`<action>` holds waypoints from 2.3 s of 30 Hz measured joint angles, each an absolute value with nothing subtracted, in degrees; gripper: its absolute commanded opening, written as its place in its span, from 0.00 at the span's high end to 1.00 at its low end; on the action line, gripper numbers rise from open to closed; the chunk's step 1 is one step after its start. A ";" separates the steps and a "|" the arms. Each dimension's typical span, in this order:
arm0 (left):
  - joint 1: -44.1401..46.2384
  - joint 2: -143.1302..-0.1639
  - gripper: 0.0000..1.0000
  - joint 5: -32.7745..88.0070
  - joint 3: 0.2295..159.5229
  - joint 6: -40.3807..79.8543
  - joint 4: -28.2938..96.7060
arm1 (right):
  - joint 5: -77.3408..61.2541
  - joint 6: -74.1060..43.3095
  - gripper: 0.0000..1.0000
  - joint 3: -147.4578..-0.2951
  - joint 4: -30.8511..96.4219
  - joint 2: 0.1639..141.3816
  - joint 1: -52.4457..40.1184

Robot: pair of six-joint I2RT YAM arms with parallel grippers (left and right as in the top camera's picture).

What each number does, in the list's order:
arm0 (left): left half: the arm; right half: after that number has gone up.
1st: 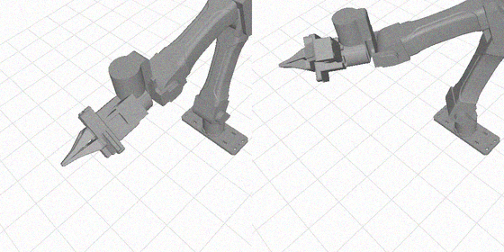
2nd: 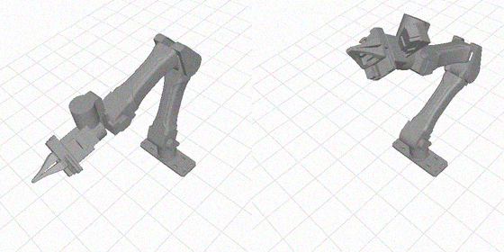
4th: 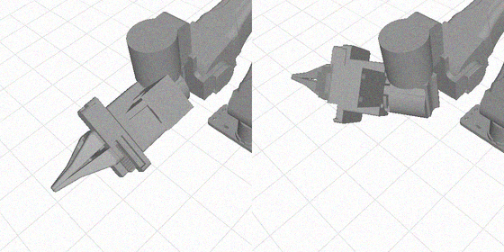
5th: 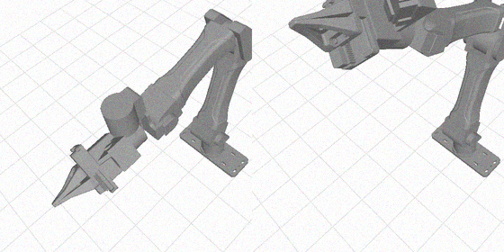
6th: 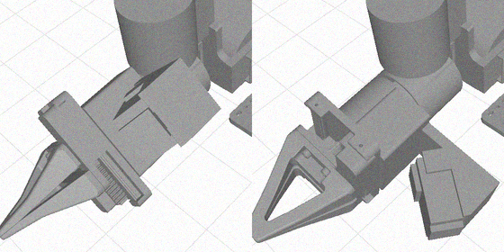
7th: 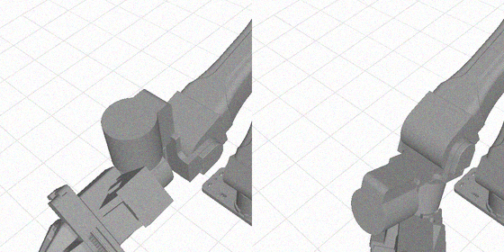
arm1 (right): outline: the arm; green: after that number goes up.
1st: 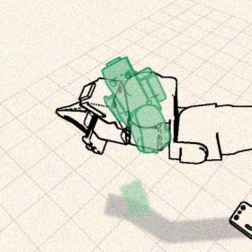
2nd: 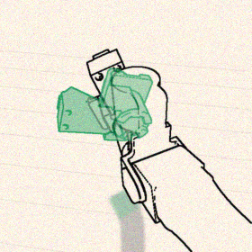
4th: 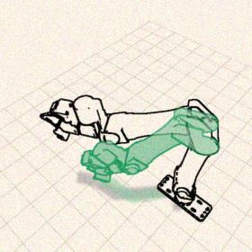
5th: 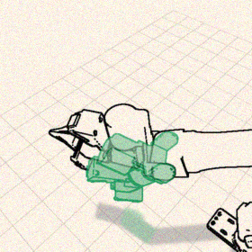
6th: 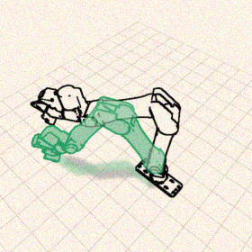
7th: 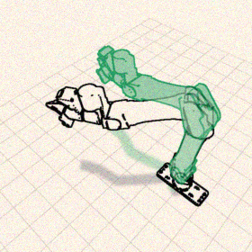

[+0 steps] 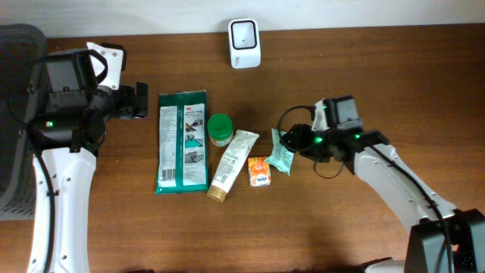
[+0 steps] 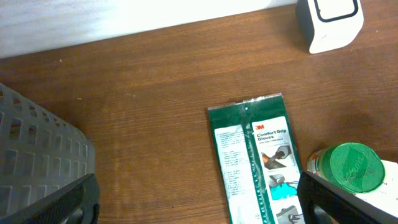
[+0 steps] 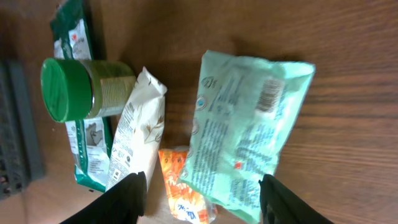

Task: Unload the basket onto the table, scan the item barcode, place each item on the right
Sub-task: 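Move the right gripper to the wipes packet and grasp it, then lift the wipes packet and hold it under the barcode scanner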

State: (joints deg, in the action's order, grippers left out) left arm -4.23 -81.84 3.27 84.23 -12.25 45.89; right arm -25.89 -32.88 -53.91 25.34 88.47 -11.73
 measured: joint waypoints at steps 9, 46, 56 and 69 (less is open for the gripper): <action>-4.23 -81.84 0.01 3.27 84.23 -12.25 45.91 | -18.02 -39.13 0.58 -53.91 14.41 95.18 -25.78; -4.23 -81.84 0.01 3.27 84.25 -12.25 45.89 | -39.33 -15.07 0.96 -60.36 25.67 99.09 -2.07; -4.23 -81.84 0.01 3.27 84.25 -12.25 45.89 | -25.82 -11.79 0.92 -61.41 34.46 99.50 0.82; -4.23 -81.84 0.01 3.27 84.25 -12.25 45.91 | -36.16 -15.70 0.50 -61.60 38.13 106.45 -0.05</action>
